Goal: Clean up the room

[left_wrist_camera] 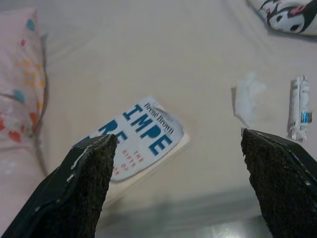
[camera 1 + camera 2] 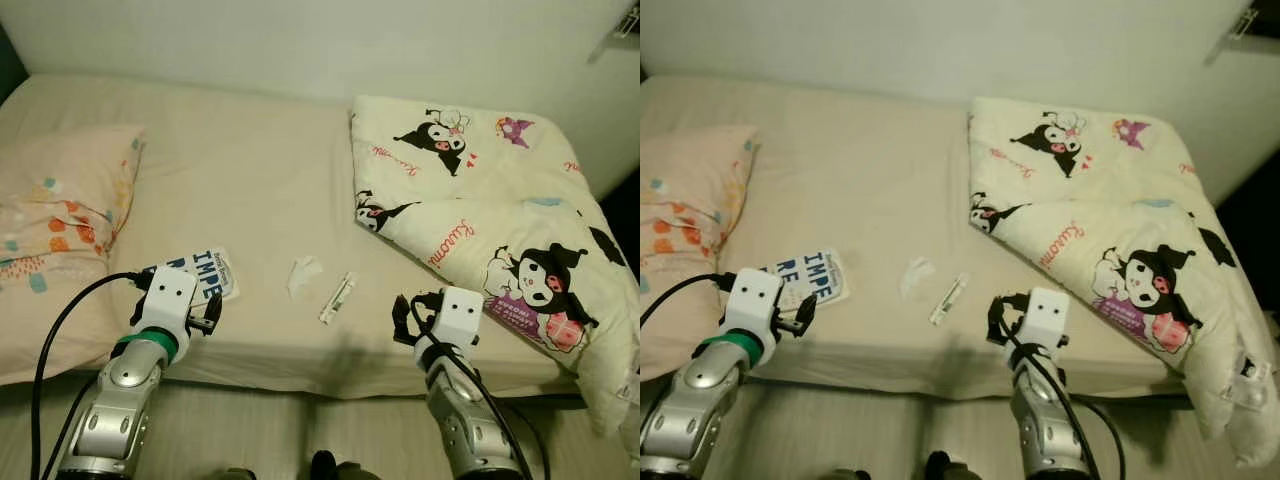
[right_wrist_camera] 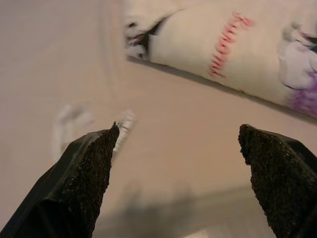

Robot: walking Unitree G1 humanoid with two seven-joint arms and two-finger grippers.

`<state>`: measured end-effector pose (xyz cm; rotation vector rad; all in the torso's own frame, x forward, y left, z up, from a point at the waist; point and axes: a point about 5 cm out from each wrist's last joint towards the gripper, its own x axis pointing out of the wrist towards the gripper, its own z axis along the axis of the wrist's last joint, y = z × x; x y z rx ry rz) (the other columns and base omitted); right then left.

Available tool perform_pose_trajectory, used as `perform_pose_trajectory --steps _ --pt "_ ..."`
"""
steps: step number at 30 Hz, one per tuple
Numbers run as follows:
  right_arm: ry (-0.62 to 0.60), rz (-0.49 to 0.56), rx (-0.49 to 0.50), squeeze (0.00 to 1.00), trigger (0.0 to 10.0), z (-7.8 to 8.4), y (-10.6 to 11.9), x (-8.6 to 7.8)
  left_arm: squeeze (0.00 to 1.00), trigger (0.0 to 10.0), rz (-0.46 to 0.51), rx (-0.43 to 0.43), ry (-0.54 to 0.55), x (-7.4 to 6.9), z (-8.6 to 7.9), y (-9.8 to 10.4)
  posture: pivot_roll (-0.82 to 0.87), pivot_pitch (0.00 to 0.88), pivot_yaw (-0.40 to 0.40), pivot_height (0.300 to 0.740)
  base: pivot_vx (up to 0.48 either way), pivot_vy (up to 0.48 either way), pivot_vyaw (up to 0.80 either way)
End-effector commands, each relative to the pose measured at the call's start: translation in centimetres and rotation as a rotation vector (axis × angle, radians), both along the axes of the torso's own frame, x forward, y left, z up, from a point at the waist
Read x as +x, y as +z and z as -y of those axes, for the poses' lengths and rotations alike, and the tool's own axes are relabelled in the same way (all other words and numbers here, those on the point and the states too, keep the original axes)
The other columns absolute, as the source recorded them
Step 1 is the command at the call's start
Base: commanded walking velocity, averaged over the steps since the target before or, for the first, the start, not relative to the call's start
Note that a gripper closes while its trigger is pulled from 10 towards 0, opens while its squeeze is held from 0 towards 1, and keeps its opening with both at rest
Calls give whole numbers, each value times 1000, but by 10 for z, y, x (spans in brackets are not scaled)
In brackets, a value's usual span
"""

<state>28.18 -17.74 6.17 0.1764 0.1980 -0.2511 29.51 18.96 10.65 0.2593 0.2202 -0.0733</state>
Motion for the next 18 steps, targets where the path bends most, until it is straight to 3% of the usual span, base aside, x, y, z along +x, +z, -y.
perform_pose_trajectory --steps 1,8,14,18 --pt "-57 -42 2 0 10000 8 -16 -17 0 10000 -56 4 -21 -4 3 -14 161 56 78 740 0 0 0" --pt "-86 -67 -14 0 10000 16 -31 -30 0 10000 -77 4 -47 -4 13 -26 147 32 73 740 0 0 0" --pt "-75 -71 -40 0 10000 10 -33 -29 0 10000 -70 -5 -41 -6 12 -30 109 28 60 740 0 0 0" --pt "-54 -81 -101 0 10000 5 -33 -26 0 10000 -58 -11 8 -10 5 -37 73 20 -1 740 0 0 0"
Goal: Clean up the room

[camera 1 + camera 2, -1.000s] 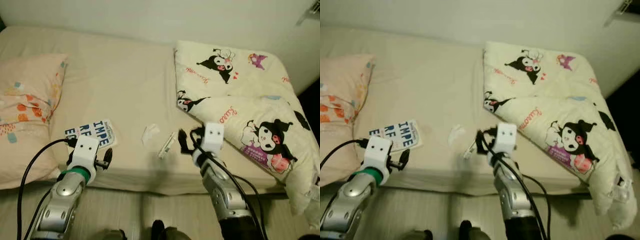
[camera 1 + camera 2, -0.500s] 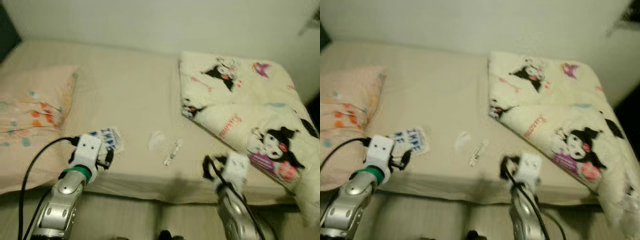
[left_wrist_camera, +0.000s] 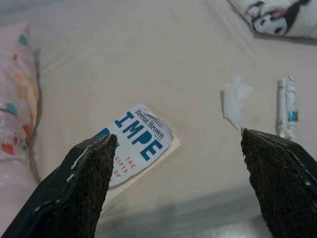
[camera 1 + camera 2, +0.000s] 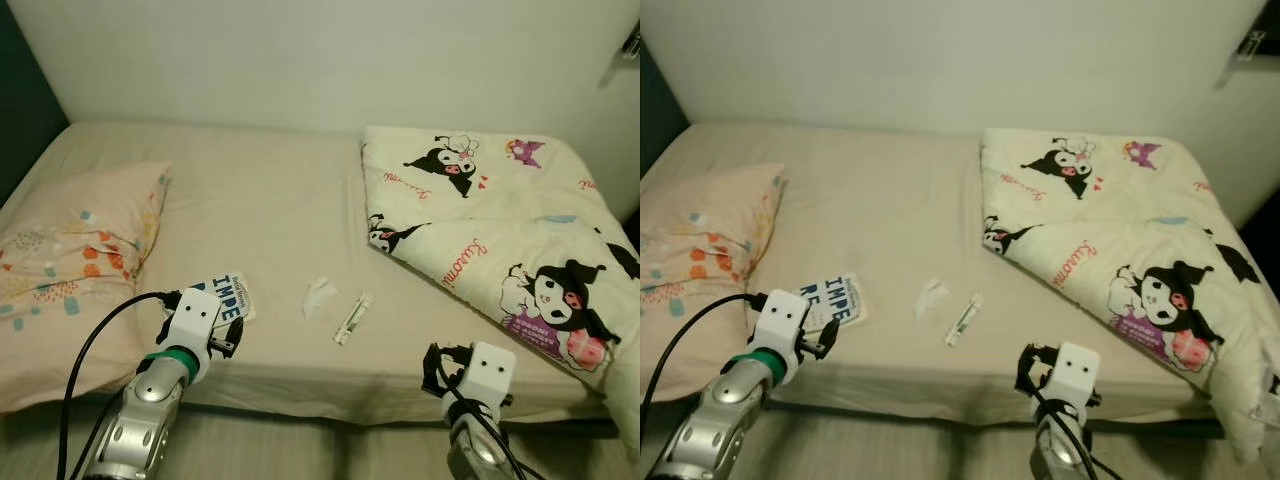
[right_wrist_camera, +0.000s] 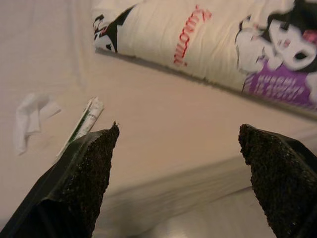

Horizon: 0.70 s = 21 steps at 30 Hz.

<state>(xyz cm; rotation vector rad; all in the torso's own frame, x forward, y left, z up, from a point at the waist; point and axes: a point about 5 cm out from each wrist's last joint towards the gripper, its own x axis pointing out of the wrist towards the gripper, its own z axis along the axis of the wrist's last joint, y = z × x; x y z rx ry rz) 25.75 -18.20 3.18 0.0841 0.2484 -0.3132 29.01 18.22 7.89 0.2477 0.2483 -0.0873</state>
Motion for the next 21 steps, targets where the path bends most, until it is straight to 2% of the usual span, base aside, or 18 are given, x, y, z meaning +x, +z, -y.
perform_pose_trajectory --steps 1,4,9,15,21 --pt "-4 -17 -25 0 10000 0 -3 -1 0 10000 -30 -3 41 -6 -4 -12 73 20 -1 740 0 0 0" --pt "-9 -8 -22 0 10000 2 -1 0 0 10000 -38 -6 67 -9 -3 -16 66 21 -4 740 0 0 0" --pt "-8 10 -25 0 10000 3 2 -1 0 10000 -24 -5 50 -9 2 -16 57 34 0 740 0 0 0" --pt "-44 33 -53 0 10000 16 13 -13 0 10000 37 -8 -5 -2 7 -7 34 40 -12 740 0 0 0" --pt "-10 -3 -30 0 10000 13 -3 -12 0 10000 57 20 -13 -3 11 -7 65 21 -5 740 0 0 0"
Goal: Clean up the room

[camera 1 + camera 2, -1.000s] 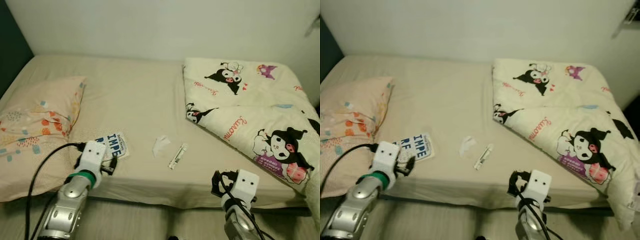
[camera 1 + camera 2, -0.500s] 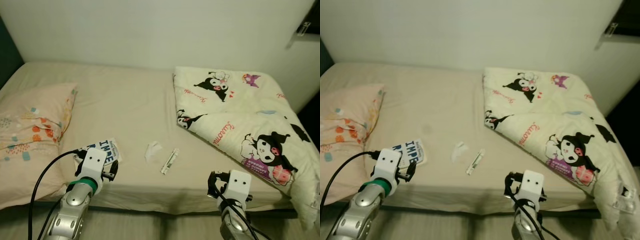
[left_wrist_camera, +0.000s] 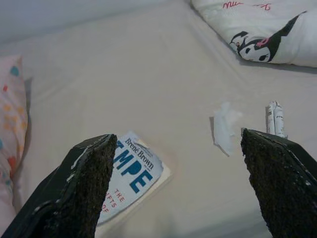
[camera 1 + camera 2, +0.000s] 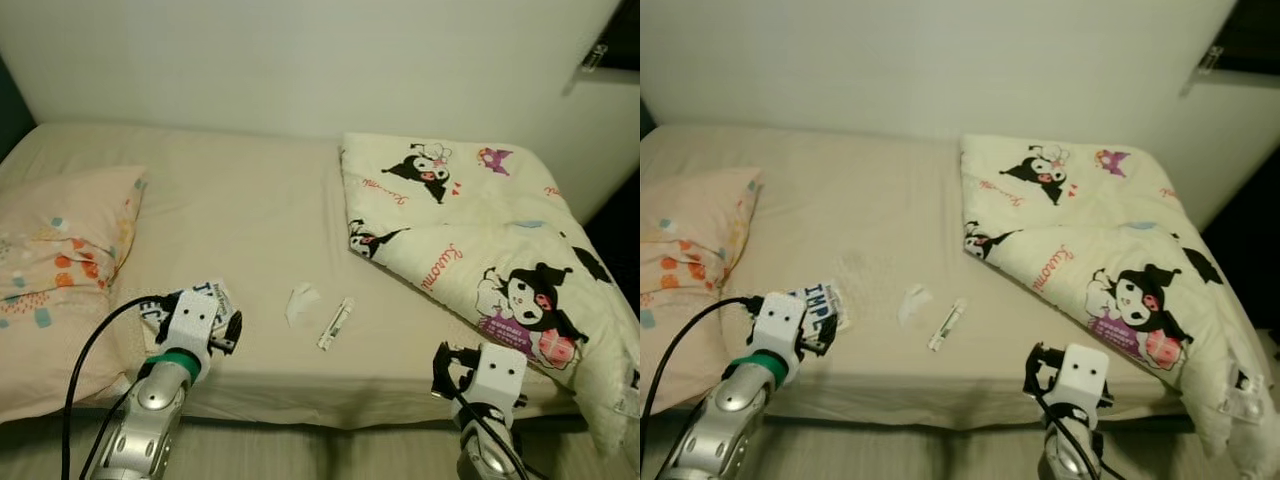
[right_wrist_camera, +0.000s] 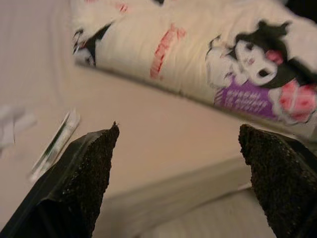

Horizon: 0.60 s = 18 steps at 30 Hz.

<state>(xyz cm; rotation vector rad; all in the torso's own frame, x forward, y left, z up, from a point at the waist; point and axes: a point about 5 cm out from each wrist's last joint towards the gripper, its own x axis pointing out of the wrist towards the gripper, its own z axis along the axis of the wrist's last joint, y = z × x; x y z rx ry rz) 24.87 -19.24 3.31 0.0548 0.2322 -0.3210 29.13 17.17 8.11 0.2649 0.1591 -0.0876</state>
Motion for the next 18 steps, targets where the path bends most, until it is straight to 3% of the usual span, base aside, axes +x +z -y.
perform_pose_trajectory --steps 1,3,5,9,15,18 --pt "-1 -21 1 0 10000 2 -6 -3 0 10000 -31 13 4 -5 0 -9 65 21 -5 740 0 0 0" --pt "38 -25 -3 0 10000 -5 -9 2 0 10000 14 47 15 -4 -4 -6 72 10 -6 740 0 0 0" --pt "132 9 -16 0 10000 -24 -4 15 0 10000 124 -14 57 -3 -14 5 73 5 -4 740 0 0 0" --pt "211 56 -22 0 10000 -41 7 25 0 10000 189 -68 42 -3 -15 13 80 3 -17 740 0 0 0" --pt "233 74 -17 0 10000 -46 10 30 0 10000 197 -69 18 -4 -12 15 85 11 -31 740 0 0 0" --pt "188 105 7 0 10000 -42 13 35 0 10000 193 -111 38 -2 -13 16 88 5 -40 740 0 0 0"
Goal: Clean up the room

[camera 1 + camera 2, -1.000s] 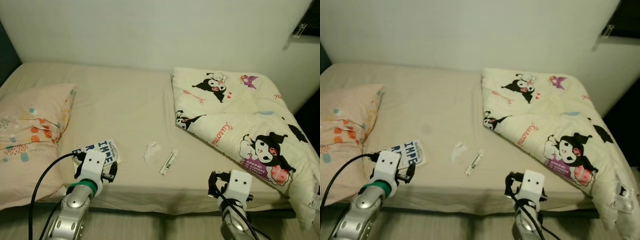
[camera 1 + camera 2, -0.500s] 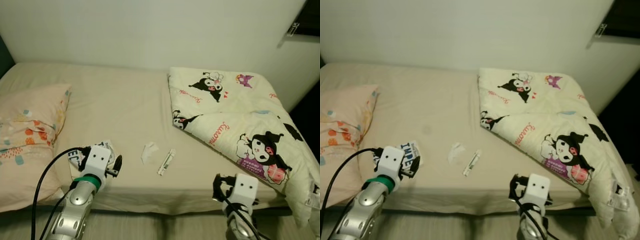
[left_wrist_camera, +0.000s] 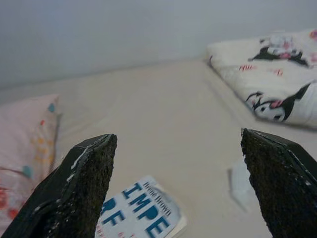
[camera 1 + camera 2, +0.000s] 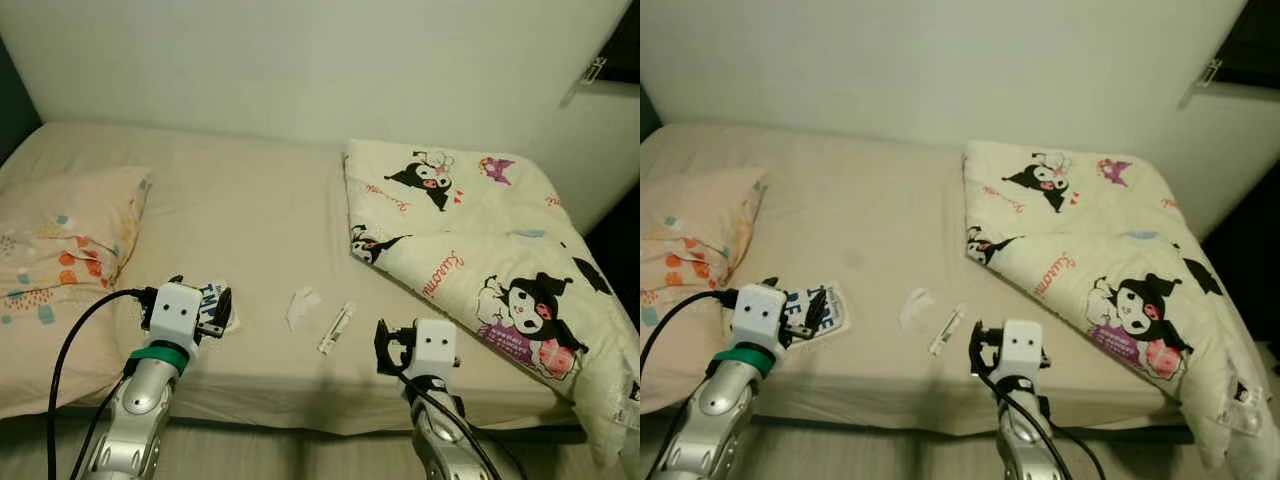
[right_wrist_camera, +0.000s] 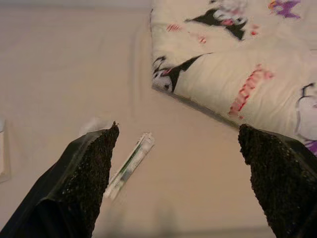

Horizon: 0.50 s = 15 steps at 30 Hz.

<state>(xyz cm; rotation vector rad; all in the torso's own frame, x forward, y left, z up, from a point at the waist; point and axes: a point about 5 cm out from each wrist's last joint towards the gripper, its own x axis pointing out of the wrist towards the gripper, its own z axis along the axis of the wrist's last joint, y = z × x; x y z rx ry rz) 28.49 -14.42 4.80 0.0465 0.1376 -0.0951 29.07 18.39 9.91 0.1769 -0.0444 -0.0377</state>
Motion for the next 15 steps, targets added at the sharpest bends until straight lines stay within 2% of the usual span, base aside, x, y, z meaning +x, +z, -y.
perform_pose_trajectory --steps 1,8,9,15 --pt "-40 13 14 0 10000 7 0 0 0 10000 -11 -15 14 -1 -1 -2 88 5 -40 740 0 0 0" --pt "-32 26 4 0 10000 6 -1 1 0 10000 -29 -8 16 1 1 -5 78 0 -21 740 0 0 0" --pt "-39 19 4 0 10000 6 -4 0 0 10000 -53 0 -19 4 6 -9 74 0 6 740 0 0 0" --pt "-65 9 20 0 10000 9 -8 -3 0 10000 -60 28 -64 11 12 -7 73 0 13 740 0 0 0"
